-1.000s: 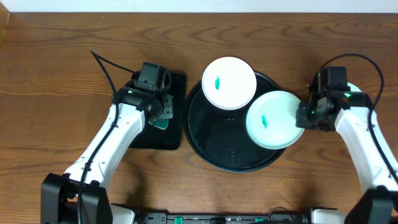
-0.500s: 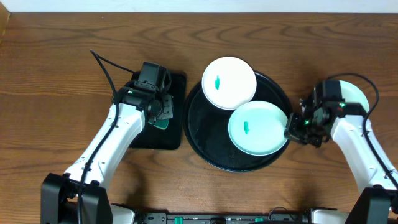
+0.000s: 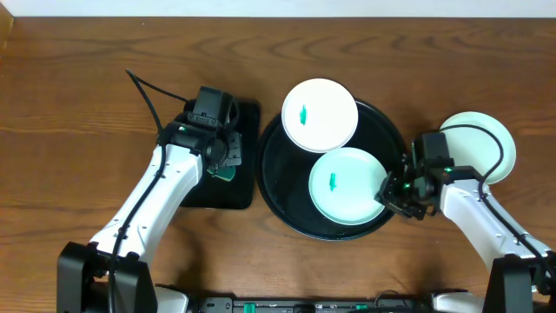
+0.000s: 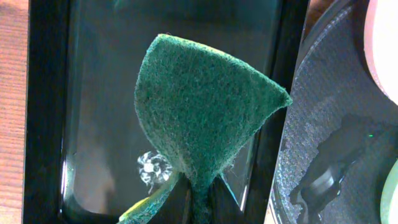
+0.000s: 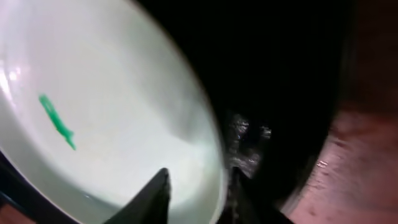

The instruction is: Clean dirty plates on tray and stack at the side

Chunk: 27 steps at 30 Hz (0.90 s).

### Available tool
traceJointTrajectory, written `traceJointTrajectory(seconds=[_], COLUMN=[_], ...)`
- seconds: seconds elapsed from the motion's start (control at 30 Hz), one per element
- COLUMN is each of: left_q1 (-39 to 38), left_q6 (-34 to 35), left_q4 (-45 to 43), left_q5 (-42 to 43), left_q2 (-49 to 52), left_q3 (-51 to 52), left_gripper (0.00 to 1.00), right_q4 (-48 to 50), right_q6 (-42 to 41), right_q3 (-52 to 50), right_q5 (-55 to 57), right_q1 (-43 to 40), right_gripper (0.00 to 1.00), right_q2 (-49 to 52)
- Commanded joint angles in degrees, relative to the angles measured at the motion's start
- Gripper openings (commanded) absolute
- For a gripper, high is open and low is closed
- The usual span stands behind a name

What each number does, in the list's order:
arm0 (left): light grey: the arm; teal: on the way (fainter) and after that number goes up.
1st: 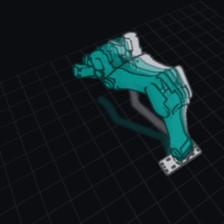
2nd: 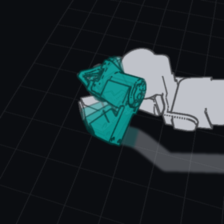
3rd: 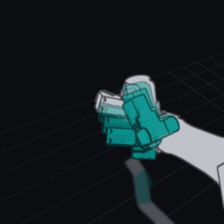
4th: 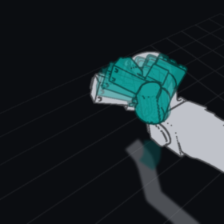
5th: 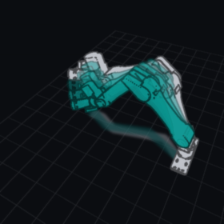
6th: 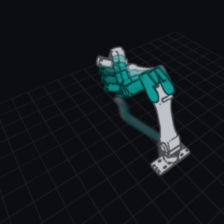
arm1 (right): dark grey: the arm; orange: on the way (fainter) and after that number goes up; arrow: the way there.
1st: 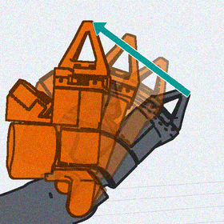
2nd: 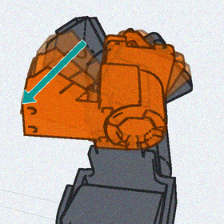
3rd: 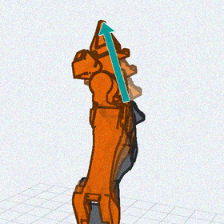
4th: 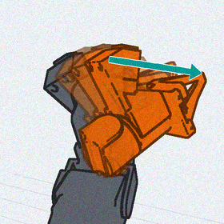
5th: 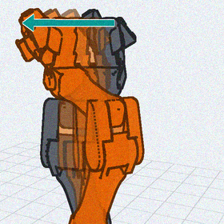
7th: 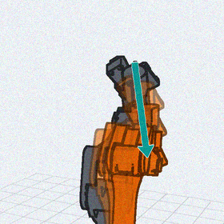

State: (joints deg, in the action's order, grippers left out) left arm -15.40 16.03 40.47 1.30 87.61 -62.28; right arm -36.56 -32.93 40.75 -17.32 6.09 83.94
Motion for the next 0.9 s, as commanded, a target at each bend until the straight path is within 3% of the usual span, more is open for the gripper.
traceJointTrajectory(seconds=[0.0, 0.13, 0.17, 0.23, 0.47, 0.57, 0.77, 0.87], left_q1=[0.2, 0.2, 0.2, 0.2, 0.2, 0.2, 0.2, 0.2], left_q6=[-1.0, -1.3, -3.1, -3.5, -3.7, -3.6, -3.3, -3.3], left_q4=[0.0, -0.2, -0.3, -0.4, -1.7, -1.2, 0.0, 0.0], left_q5=[-0.7, -0.7, -0.8, -2.1, -6.9, -4.4, -1.1, -1.1], left_q2=[-0.4, -0.4, -0.4, -0.4, -0.4, -0.4, -0.4, -0.4], left_q3=[0.1, 0.0, -0.3, -0.7, -1.2, -1.2, -0.9, -0.9], left_gripper=[0.08, 0.08, 0.08, 0.07, 0.07, 0.08, 0.07, 0.07], right_q4=[0.3, 1.8, 3.1, 4.3, 5.4, 4.9, 7.1, 10.9], right_q6=[6.3, 10.1, 10.8, 10.8, 11.0, 11.0, 12.0, 12.0], right_q3=[-0.1, 0.4, 0.4, 0.4, 0.3, 0.1, -1.7, -4.1], right_q5=[6.9, 11.9, 11.9, 11.3, 7.6, 7.6, 7.9, 8.0], right_q1=[1.5, 0.6, 0.3, 0.3, 0.4, 0.4, 0.5, 0.6], right_gripper=[0.44, 0.37, 0.24, 0.09, 0.19, 0.32, 0.25, 0.18], right_q2=[-0.3, -0.3, -0.3, -0.3, -0.3, -0.3, -0.3, -0.3])
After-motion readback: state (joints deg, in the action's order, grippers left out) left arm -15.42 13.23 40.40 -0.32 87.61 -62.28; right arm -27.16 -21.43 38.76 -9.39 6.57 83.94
